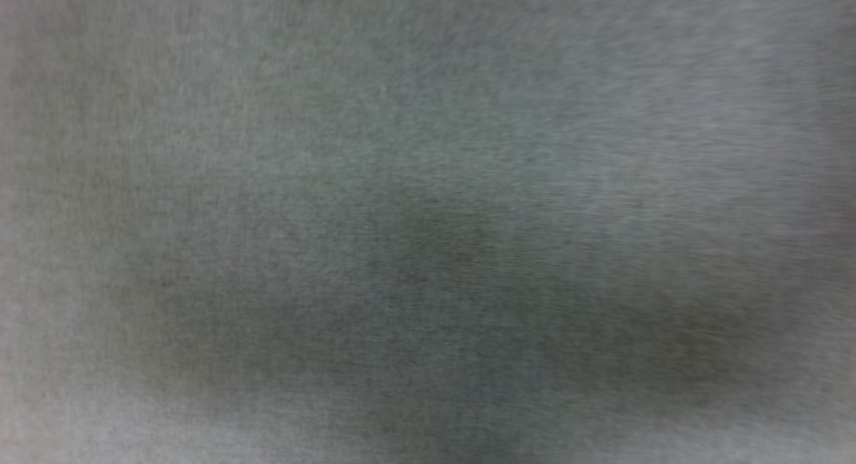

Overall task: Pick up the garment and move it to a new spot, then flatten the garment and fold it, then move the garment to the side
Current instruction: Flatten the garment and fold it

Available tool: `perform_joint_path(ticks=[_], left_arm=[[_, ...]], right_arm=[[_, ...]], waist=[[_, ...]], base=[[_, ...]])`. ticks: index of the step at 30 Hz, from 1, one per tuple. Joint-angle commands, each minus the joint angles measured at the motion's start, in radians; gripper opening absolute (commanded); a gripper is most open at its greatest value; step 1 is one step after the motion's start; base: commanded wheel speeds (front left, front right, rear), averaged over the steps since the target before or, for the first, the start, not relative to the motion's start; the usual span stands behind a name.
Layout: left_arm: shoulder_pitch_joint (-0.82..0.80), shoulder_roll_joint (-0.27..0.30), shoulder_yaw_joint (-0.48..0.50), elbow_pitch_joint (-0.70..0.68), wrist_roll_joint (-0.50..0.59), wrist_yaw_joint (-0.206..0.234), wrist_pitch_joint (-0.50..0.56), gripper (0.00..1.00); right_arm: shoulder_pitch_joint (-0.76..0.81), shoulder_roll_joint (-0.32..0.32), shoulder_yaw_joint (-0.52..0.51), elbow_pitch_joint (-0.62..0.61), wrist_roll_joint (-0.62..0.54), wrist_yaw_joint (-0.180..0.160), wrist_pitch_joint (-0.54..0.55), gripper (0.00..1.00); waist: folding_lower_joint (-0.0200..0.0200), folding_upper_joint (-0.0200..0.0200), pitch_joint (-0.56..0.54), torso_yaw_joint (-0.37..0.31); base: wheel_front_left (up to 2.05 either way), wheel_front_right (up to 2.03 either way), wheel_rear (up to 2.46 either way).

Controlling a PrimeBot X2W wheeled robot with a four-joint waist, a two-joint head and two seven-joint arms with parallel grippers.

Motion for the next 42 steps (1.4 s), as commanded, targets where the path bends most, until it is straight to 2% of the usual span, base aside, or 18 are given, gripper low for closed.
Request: perform_joint_path(ticks=[1,6,11,17,20,24,28,29,30,34,38,42], left_arm=[[0.025,0.01,-0.025,-0.02,-0.018,-0.001,-0.012,0.0],[0.116,0.03,-0.088,-0.043,-0.082,-0.001,-0.016,0.0],[0.224,0.082,-0.169,-0.1,-0.155,-0.001,0.023,0.0],[0.426,0.205,-0.278,-0.255,-0.247,-0.001,0.076,0.0],[0.54,0.282,-0.322,-0.328,-0.26,-0.001,0.083,0.0],[0.697,0.388,-0.37,-0.445,-0.263,0.011,0.062,0.0],[0.865,0.503,-0.416,-0.581,-0.261,0.065,0.025,0.0],[0.865,0.503,-0.416,-0.581,-0.261,0.065,0.025,0.0],[0.91,0.526,-0.429,-0.615,-0.259,0.079,0.013,0.0],[1.085,0.611,-0.453,-0.731,-0.272,0.171,-0.022,0.0],[1.249,0.63,-0.439,-0.776,-0.3,0.252,-0.035,0.0],[1.399,0.597,-0.346,-0.777,-0.298,0.288,-0.035,0.0]], right_arm=[[0.036,-0.013,0.006,-0.039,0.022,-0.001,0.0,0.0],[0.169,-0.05,0.054,-0.106,0.112,-0.001,0.0,0.0],[0.309,-0.102,0.083,-0.153,0.25,-0.001,0.0,0.0],[0.535,-0.213,0.12,-0.24,0.411,-0.001,0.006,0.0],[0.677,-0.272,0.102,-0.297,0.464,-0.001,0.007,0.0],[0.907,-0.313,0.04,-0.348,0.506,-0.001,0.003,0.0],[1.139,-0.332,-0.015,-0.399,0.507,-0.001,0.001,0.0],[1.139,-0.332,-0.015,-0.399,0.507,-0.001,0.001,0.0],[1.196,-0.334,-0.033,-0.409,0.49,-0.001,0.0,0.0],[1.422,-0.3,-0.128,-0.437,0.472,-0.001,-0.001,0.0],[1.625,-0.242,-0.229,-0.464,0.446,-0.001,-0.002,0.0],[1.782,-0.169,-0.298,-0.509,0.418,-0.001,0.019,0.0]], waist=[[0.0,0.0,0.107,0.085],[0.0,0.0,0.048,0.101],[0.0,0.0,-0.045,0.107],[0.0,0.0,-0.193,0.1],[0.0,0.0,-0.266,0.088],[0.0,0.0,-0.354,0.063],[0.0,0.0,-0.42,0.033],[0.0,0.0,-0.42,0.033],[0.0,0.0,-0.436,0.027],[0.0,0.0,-0.473,0.008],[0.0,0.0,-0.496,0.006],[0.0,0.0,-0.505,0.006]], base=[[0.0,0.0,0.0],[0.0,0.0,0.0],[0.0,0.0,0.0],[0.0,0.0,0.0],[0.0,0.0,0.0],[0.0,0.0,0.0],[0.0,0.0,0.0],[0.0,0.0,0.0],[0.0,0.0,0.0],[0.0,0.0,0.0],[0.0,0.0,0.0],[0.0,0.0,0.0]])
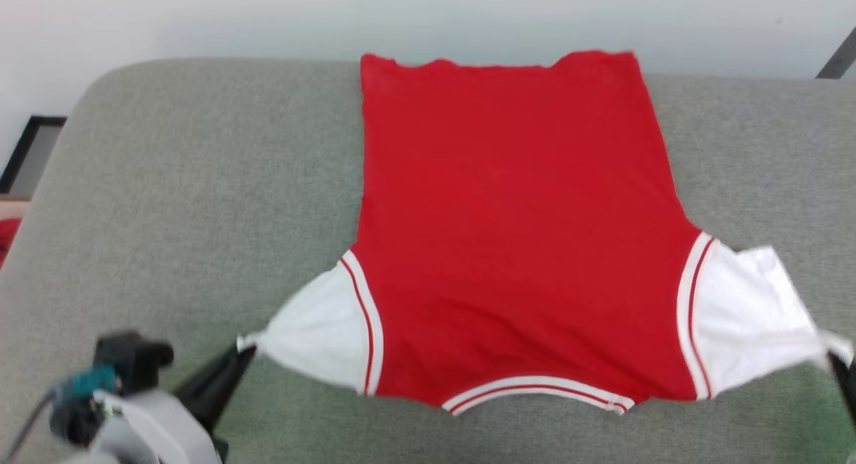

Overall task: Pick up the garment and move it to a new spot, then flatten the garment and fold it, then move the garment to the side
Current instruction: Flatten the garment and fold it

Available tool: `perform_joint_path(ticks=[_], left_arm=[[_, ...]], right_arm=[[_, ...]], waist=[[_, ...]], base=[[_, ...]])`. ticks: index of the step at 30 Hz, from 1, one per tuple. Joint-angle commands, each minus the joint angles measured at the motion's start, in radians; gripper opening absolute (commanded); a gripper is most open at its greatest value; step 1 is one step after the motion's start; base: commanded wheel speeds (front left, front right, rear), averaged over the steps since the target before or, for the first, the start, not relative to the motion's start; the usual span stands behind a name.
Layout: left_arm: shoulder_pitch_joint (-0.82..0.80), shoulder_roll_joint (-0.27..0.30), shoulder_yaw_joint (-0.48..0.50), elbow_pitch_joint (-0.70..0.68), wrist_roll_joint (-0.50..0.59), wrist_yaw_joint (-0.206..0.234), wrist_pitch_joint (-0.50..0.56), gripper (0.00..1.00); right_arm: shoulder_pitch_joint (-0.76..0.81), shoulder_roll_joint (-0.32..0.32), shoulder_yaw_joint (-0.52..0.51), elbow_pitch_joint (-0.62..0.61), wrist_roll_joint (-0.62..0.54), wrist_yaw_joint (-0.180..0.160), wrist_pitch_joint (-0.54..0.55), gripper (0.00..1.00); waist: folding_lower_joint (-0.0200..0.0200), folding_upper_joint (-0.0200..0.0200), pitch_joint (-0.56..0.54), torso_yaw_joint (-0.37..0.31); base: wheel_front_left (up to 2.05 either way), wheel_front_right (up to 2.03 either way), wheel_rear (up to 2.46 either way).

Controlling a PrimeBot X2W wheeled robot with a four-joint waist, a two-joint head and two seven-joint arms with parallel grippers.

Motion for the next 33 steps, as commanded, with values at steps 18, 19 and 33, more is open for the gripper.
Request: perform_joint_path(ticks=[18,19,33], left_arm=[[0.389,-0.101,0.268,-0.007,0.082,-0.002,-0.002,0.0],[0.393,-0.104,0.275,-0.01,0.083,-0.003,-0.002,0.0],[0.399,-0.116,0.285,-0.042,0.089,0.003,0.004,0.0]], right_arm=[[0.19,0.107,-0.085,-0.081,-0.063,-0.001,0.147,0.0],[0.186,0.107,-0.083,-0.083,-0.055,-0.001,0.164,0.0],[0.079,0.044,-0.051,-0.194,0.057,-0.001,0.609,1.0]], waist=[[-0.0001,-0.0001,-0.026,-0.011],[-0.0001,-0.0001,-0.026,-0.011],[-0.0001,-0.0001,-0.028,-0.016]], base=[[0.0,0.0,0.0],[0.0,0.0,0.0],[0.0,0.0,0.0]])
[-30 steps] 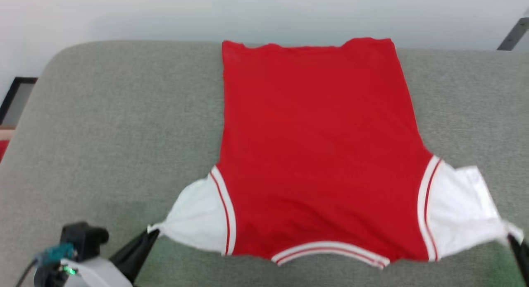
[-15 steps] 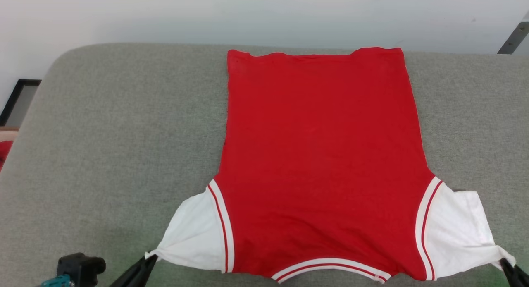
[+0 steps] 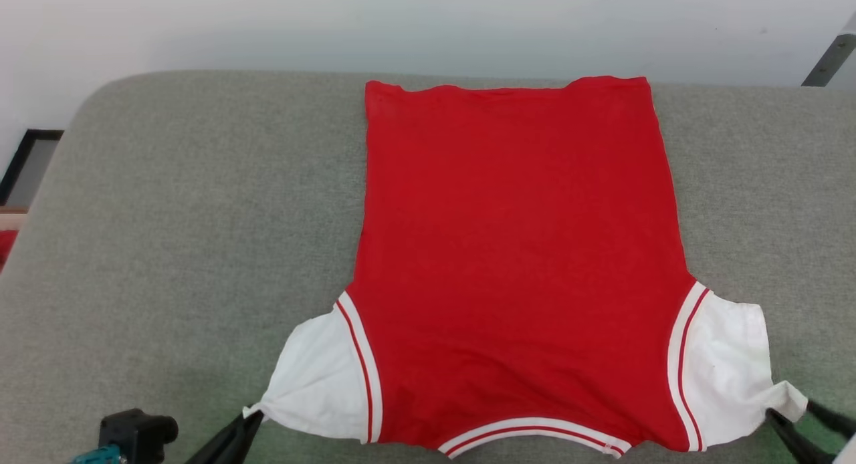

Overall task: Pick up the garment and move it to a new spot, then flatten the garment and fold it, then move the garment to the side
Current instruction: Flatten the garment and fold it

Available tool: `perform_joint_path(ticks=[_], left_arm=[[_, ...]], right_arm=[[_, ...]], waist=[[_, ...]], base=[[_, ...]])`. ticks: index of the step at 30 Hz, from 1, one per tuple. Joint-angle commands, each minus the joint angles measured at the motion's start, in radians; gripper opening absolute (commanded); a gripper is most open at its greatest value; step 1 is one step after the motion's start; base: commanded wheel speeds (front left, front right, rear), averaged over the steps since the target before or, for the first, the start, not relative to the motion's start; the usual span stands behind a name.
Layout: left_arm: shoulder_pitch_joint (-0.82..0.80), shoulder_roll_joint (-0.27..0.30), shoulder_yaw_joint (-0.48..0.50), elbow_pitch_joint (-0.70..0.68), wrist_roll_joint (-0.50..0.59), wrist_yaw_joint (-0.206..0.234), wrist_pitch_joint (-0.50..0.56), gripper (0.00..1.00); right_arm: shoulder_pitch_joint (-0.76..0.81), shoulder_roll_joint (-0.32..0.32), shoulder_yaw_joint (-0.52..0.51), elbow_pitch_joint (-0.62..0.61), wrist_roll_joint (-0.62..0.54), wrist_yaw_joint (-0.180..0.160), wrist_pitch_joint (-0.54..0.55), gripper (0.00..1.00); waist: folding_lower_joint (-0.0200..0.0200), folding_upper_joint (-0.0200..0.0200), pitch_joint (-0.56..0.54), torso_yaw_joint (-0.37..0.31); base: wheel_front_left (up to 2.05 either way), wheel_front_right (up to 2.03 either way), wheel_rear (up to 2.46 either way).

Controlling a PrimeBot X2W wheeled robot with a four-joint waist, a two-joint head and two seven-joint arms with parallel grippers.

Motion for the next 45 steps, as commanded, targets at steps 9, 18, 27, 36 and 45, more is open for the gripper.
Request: perform_joint_path(ticks=[9,18,27,36,45], left_arm=[[-0.003,-0.009,-0.008,-0.021,0.011,0.003,0.006,0.0],[-0.076,-0.049,-0.022,-0.041,0.053,-0.015,0.023,0.0],[-0.227,-0.164,-0.063,0.022,0.114,-0.102,0.05,0.0],[-0.345,-0.277,-0.099,0.115,0.16,-0.194,0.045,0.0],[-0.412,-0.368,-0.126,0.197,0.183,-0.248,0.025,0.0]], right_arm=[[-0.113,-0.04,-0.109,-0.261,0.056,-0.001,0.364,1.0],[-0.51,-0.032,-0.069,-0.149,0.02,-0.001,0.411,1.0],[-0.915,-0.037,-0.021,0.272,-0.054,-0.001,0.407,1.0],[-1.141,-0.057,-0.021,0.57,-0.127,-0.001,0.442,1.0],[-1.266,-0.059,-0.023,0.76,-0.194,-0.001,0.483,1.0]], waist=[[0.0,-0.0001,-0.01,0.01],[0.0,-0.0001,0.05,0.082],[0.0,-0.0001,0.188,0.238],[0.0,-0.0001,0.308,0.359],[0.0,-0.0001,0.398,0.434]], base=[[0.0,0.0,0.0],[0.0,0.0,0.0],[0.0,0.0,0.0],[0.0,0.0,0.0],[0.0,0.0,0.0]])
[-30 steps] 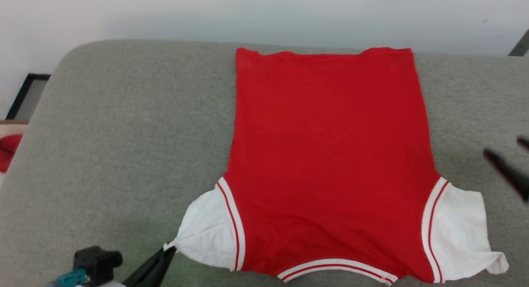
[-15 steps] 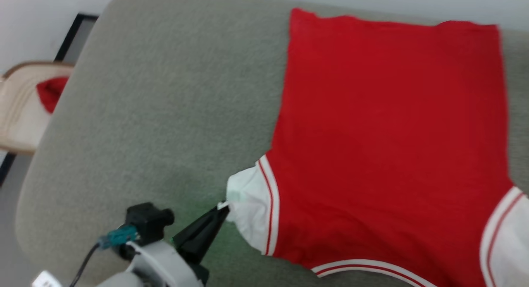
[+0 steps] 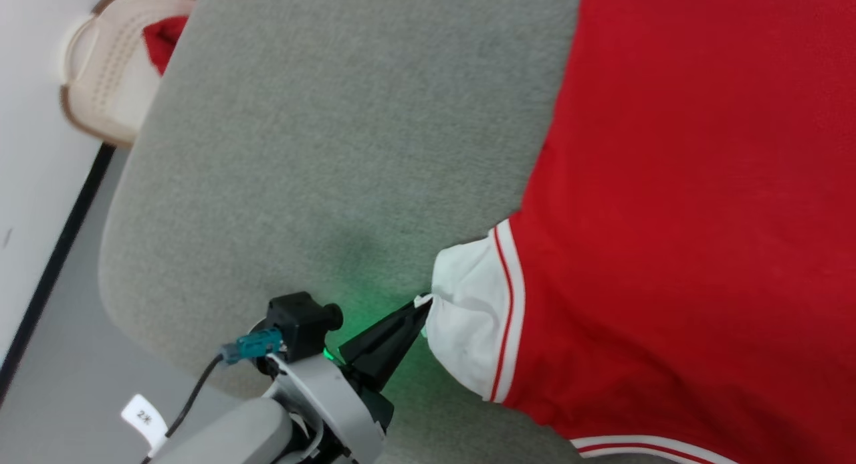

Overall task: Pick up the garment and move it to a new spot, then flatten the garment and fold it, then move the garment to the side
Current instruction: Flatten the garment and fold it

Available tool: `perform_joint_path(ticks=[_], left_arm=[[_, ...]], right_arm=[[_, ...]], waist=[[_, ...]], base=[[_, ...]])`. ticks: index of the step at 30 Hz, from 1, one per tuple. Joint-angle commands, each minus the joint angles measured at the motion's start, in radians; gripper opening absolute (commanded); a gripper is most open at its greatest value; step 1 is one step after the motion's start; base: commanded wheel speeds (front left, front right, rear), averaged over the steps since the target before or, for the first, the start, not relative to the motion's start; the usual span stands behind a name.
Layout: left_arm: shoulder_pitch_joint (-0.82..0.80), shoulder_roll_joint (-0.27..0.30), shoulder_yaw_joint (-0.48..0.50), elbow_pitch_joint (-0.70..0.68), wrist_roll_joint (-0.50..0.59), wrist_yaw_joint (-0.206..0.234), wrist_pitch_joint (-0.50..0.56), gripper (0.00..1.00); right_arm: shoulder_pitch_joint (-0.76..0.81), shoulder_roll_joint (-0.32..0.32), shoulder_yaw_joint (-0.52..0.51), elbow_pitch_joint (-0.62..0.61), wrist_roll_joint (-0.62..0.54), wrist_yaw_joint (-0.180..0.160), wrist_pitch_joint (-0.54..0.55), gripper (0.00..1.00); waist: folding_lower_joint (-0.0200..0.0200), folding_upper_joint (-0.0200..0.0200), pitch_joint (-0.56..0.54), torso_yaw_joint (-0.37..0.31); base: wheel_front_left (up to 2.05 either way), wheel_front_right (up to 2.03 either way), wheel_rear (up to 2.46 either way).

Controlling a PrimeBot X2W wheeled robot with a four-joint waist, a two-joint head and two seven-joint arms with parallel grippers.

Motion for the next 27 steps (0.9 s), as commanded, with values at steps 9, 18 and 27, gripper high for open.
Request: perform_joint_path(ticks=[9,18,27], left_arm=[[-0.024,-0.043,-0.007,0.059,-0.005,-0.028,-0.022,0.0],[-0.027,-0.039,0.003,0.097,-0.017,-0.037,-0.03,0.0],[0.016,0.008,0.043,0.118,-0.029,-0.039,-0.036,0.0]], right_arm=[[-0.006,0.035,-0.037,0.205,-0.114,0.0,0.115,0.72],[-0.01,0.021,-0.028,0.177,-0.139,0.0,0.092,0.0],[0.06,0.054,0.107,0.051,0.001,0.0,0.111,0.0]], waist=[[0.0,-0.0001,0.082,0.091],[0.0,-0.0001,0.058,0.058],[0.0,-0.0001,-0.056,-0.041]], base=[[0.0,0.0,0.0],[0.0,0.0,0.0],[0.0,0.0,0.0]])
